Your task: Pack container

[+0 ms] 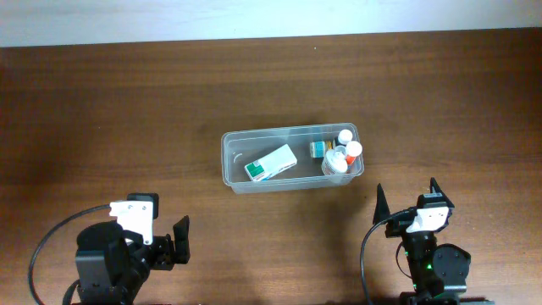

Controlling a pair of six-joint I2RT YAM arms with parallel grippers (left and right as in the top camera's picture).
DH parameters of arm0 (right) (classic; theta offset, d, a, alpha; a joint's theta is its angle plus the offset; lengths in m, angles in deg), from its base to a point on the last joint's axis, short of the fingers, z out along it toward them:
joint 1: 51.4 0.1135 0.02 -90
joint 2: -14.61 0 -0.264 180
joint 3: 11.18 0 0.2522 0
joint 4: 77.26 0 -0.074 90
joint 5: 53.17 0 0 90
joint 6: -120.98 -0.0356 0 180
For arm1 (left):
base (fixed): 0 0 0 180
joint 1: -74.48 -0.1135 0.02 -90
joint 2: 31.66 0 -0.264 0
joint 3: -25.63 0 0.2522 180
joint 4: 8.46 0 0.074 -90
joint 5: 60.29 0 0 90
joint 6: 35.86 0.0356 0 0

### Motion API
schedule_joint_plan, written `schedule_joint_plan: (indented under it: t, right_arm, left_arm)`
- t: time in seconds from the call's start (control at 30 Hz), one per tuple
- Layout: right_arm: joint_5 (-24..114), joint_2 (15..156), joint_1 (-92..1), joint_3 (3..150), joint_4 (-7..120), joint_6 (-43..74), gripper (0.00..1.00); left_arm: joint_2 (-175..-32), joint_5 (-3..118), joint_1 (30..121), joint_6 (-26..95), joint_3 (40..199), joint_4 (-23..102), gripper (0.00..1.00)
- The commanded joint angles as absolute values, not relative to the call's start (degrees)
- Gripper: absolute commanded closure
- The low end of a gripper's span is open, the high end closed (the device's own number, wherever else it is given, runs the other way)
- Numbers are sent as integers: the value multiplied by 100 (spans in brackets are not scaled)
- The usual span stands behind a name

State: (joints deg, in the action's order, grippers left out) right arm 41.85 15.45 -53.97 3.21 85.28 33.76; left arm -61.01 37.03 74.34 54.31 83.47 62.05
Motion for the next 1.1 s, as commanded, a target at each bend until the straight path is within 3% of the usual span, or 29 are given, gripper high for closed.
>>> schedule_joint_plan:
  t: [0.0,0.23,0.47,0.73,1.07]
  right_arm:
    - [4257,1492,-5366,290,8504,3311,2]
    - [4257,1492,-5366,290,8504,3311,2]
    - [4257,1492,-5366,290,8504,3311,2]
    - [4257,1492,-5366,290,8504,3311,2]
    - [4257,1492,-5366,290,8504,3311,2]
  left_arm:
    - [-6018,3742,7429,5485,8334,6212,1]
    - [-5124,3333,7418,5857,7536,5670,1]
    - [-3839,3331,7414,6202,5689,3128,1]
    - [-3624,3327,7414,6200,4072,-9,1]
    - [-3627,3134,7388,6198,3991,1003,1]
